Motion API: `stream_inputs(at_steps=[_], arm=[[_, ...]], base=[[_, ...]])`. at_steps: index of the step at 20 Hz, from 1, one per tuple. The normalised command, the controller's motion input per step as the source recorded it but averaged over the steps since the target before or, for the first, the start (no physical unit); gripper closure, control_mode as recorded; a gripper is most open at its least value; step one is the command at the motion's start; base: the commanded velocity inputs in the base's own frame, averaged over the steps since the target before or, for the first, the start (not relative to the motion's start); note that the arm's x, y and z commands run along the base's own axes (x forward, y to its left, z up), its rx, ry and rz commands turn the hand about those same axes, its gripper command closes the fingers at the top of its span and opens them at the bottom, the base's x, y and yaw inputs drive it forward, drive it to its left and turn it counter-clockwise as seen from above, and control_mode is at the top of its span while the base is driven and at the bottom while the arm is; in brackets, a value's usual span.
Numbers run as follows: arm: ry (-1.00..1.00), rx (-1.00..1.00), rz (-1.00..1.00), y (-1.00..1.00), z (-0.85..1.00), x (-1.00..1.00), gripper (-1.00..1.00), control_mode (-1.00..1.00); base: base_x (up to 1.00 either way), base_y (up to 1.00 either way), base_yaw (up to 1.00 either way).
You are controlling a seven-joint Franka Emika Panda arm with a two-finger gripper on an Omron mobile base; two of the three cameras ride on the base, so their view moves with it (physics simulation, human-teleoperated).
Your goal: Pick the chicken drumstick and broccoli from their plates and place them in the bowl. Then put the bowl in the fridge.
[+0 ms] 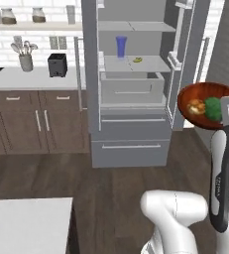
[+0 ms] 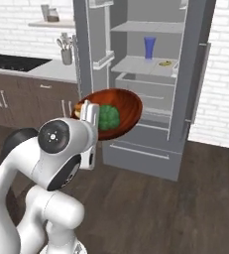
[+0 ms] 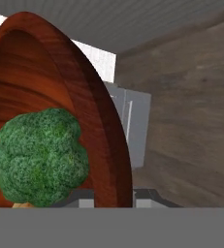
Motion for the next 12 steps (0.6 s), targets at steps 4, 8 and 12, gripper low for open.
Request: stream_inputs(at_steps=[4,8,12], arm=[[0.0,0.0,0.0,0.0,0.0,0.0,1.0,1.0],[0.0,0.0,0.0,0.0,0.0,0.0,1.0,1.0],[0.0,0.0,0.0,0.0,0.0,0.0,1.0,1.0]], base=[[1.0,-0.01,0.0],[1.0,-0.05,0.0],[1.0,0.05,0.01]])
